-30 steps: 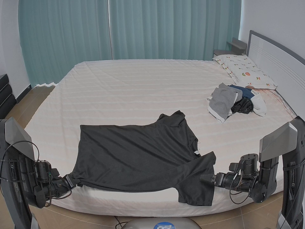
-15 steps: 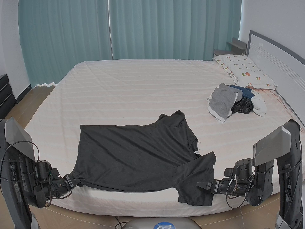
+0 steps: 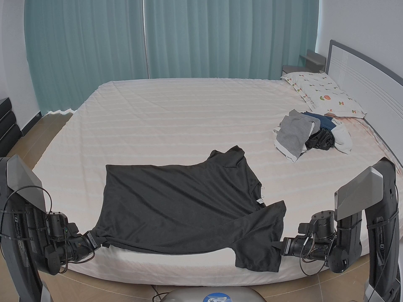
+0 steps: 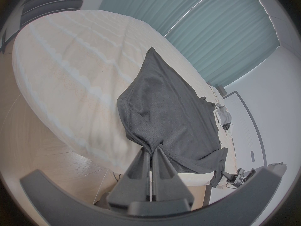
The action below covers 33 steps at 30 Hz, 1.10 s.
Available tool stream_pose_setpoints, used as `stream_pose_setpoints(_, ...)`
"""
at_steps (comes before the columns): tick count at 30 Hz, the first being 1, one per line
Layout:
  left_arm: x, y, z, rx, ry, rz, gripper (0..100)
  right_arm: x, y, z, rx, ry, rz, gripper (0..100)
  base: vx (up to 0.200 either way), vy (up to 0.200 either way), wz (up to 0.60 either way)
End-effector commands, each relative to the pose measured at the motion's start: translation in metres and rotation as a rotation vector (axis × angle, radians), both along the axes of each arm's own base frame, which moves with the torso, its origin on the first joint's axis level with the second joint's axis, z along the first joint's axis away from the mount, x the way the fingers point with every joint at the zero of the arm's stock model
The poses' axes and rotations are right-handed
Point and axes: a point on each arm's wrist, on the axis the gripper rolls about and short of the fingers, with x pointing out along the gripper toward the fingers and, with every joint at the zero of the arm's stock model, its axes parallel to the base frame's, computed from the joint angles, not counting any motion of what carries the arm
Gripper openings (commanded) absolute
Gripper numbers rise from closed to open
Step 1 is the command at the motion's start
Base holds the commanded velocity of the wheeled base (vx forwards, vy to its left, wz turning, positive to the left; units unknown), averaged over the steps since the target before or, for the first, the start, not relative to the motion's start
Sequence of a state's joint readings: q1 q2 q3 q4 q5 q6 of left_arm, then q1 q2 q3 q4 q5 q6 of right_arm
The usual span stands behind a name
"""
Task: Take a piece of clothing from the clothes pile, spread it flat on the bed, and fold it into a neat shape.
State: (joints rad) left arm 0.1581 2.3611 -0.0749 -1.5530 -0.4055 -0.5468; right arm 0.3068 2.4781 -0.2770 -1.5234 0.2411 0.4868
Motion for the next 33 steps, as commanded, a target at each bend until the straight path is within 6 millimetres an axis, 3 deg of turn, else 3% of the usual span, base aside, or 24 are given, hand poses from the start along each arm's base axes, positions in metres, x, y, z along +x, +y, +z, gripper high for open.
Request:
stream_pose_setpoints(1,0.000,0.000,0.001,0.002,-0.009,0.001,0,-0.007,-0.008,0.008,0.001,-0.009,-0.020,0,0.000,0.000,0.00)
stream_pose_setpoints(8,-0.006,0.003,0.013,0.023,-0.038,0.015,0,-0.025,-0.018,0.024,0.011,0.010,0.003,0,0.000,0.000,0.00)
stream_pose_setpoints(11,-0.013,0.004,0.031,0.057,-0.098,0.003,0,-0.037,-0.019,0.036,0.045,0.016,0.055,0,0.000,0.000,0.00)
stream_pose_setpoints(22,-0.020,0.027,0.047,0.214,-0.180,0.024,0,-0.060,-0.010,0.036,-0.005,0.059,0.164,0,0.000,0.000,0.00)
stream_pose_setpoints(33,-0.040,0.024,0.053,0.381,-0.057,-0.064,0,-0.067,-0.008,0.042,-0.017,0.096,0.188,0,0.000,0.000,0.00)
